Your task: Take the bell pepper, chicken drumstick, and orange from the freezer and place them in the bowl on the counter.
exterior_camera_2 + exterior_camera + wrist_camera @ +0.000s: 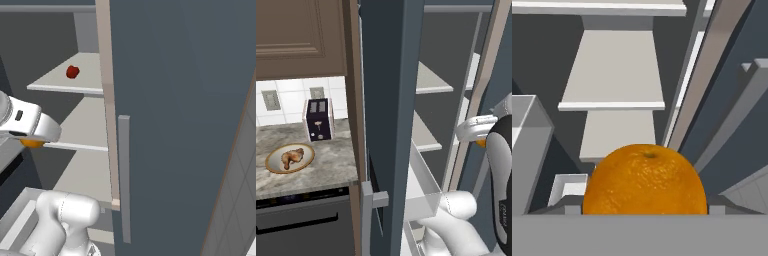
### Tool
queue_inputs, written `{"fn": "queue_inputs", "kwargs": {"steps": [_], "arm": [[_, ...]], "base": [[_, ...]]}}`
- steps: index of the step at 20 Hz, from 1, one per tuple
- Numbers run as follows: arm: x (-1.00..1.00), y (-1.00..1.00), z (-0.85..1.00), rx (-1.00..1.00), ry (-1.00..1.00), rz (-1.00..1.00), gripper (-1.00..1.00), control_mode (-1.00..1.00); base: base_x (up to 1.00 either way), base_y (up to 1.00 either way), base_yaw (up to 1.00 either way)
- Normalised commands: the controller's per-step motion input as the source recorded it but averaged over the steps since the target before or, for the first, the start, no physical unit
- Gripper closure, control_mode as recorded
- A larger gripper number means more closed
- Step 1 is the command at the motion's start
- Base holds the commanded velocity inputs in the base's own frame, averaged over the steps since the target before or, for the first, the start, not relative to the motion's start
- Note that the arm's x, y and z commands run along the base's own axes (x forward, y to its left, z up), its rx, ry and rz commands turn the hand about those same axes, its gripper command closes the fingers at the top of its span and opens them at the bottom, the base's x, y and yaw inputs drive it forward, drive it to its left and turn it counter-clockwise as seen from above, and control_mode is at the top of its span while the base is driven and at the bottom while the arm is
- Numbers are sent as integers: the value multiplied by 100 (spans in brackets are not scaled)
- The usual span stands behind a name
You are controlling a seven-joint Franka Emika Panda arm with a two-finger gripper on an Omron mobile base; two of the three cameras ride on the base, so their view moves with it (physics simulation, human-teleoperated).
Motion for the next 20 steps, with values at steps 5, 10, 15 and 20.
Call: {"fn": "queue_inputs", "kwargs": {"steps": [5, 10, 15, 20], "arm": [[0, -4, -25, 0, 0, 0, 100, -100], [0, 0, -24, 0, 0, 0, 100, -100], [-1, 0, -8, 0, 0, 0, 100, -100], [-1, 0, 0, 0, 0, 0, 100, -100]], "base": [[0, 0, 0], [0, 0, 0], [0, 0, 0], [0, 0, 0]]}}
